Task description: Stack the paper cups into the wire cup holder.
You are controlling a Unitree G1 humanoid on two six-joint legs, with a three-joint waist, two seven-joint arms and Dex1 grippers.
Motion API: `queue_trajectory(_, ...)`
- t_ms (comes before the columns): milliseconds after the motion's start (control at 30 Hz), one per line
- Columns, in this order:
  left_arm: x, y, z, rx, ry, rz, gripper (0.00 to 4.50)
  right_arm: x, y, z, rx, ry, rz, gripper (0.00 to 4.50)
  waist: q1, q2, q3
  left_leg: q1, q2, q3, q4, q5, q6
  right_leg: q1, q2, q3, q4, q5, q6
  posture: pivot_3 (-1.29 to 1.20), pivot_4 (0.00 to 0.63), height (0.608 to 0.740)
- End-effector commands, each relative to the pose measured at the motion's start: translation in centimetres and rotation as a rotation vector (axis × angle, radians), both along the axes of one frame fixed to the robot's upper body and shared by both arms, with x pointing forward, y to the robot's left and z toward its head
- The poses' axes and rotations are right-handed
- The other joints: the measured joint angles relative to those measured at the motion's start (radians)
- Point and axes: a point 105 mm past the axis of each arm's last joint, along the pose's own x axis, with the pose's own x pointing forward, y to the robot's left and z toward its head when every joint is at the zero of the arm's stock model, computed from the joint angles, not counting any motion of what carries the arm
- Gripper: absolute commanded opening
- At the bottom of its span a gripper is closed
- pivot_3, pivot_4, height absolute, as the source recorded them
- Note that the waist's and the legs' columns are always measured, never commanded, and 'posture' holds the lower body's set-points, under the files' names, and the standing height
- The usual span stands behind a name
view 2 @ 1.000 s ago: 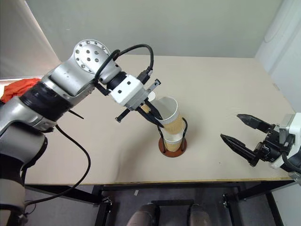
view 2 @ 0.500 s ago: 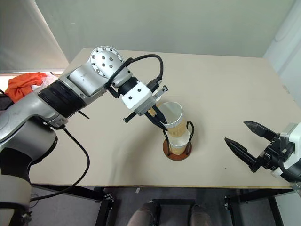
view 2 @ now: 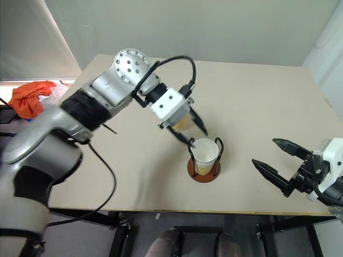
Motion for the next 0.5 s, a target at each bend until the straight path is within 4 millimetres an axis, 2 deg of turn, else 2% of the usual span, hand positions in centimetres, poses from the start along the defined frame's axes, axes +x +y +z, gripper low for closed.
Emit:
queue_trajectory(33,3.0,2.8,2.0,-0.022,-0.095,0.191,2.34,-0.6,2.3,1.0,0.014,0.002,0.150,4.50,-0.005,0.001,0.000,0.000,0.000,0.000,0.000,0.000,0.000,0.000,0.000,0.000,0.000,0.000,0.000,0.00,0.150,0.740)
queue_trajectory(100,4.9,4.7,1.6,-0.003,-0.139,0.321,2.34,-0.6,4.0,1.0,0.020,0.044,0.242,4.50,-0.015,0.001,0.000,0.002,0.001,0.003,0.000,0.000,0.000,0.000,0.000,0.001,-0.001,0.001,0.000,0.00,0.150,0.740)
queue_trajectory(133,5.8,5.6,1.5,-0.011,-0.155,0.391,2.34,0.0,4.5,1.3,0.015,0.028,0.242,4.50,-0.018,0.001,0.000,0.002,0.001,0.004,0.000,0.000,0.000,0.000,0.001,0.001,-0.001,0.001,0.001,0.00,0.150,0.740)
queue_trajectory(300,8.1,8.7,0.1,-0.039,-0.150,0.610,2.34,5.1,5.6,2.3,-0.030,-0.093,0.085,4.50,-0.018,0.001,0.000,0.000,0.001,0.003,0.000,0.006,0.003,-0.001,0.001,0.002,-0.003,0.005,0.005,0.00,0.150,0.740)
queue_trajectory(367,8.7,9.4,-0.6,-0.033,-0.148,0.664,2.34,5.8,6.5,2.6,-0.011,-0.107,0.098,4.50,-0.008,0.001,0.000,0.000,0.000,0.002,0.000,0.006,0.004,-0.001,0.000,0.002,-0.003,0.006,0.006,0.00,0.150,0.740)
queue_trajectory(500,9.4,9.7,-1.6,-0.034,-0.150,0.726,2.34,5.6,7.3,2.4,-0.017,-0.115,0.130,4.50,0.009,0.001,0.000,-0.003,-0.001,0.001,0.001,0.005,0.006,-0.002,0.000,0.001,-0.004,0.007,0.006,0.00,0.150,0.740)
